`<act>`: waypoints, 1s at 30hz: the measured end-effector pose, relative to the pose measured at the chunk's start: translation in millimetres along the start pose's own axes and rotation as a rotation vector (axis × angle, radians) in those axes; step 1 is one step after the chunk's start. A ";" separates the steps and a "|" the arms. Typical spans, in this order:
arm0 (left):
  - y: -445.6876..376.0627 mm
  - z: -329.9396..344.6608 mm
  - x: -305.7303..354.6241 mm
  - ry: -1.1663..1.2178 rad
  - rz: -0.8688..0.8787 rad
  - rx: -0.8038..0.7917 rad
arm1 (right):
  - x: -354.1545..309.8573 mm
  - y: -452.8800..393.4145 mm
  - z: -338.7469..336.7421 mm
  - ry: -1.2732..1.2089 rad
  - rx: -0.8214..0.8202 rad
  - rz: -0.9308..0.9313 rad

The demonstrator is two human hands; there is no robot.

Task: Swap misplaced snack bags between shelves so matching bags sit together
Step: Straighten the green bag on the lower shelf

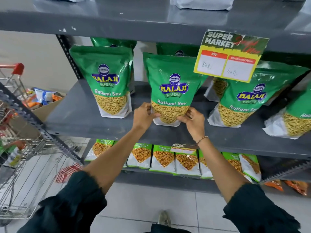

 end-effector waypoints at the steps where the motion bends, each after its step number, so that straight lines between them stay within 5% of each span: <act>1: -2.5 7.3 1.5 -0.002 0.009 0.005 | -0.2 -6.0 -4.1 0.017 0.006 -0.003; 30: 16.7 31.2 10.2 -0.040 -0.002 -0.123 | -0.6 -5.9 -11.9 0.174 -0.053 -0.059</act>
Point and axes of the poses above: each hand's wrist, its own y-axis away from the middle knuckle, its own z-axis out of the palm, x = y × z, the point moved 6 cm from there along -y, towards the middle knuckle, and after that the axes turned 15 degrees about x, right-handed, at the moved point
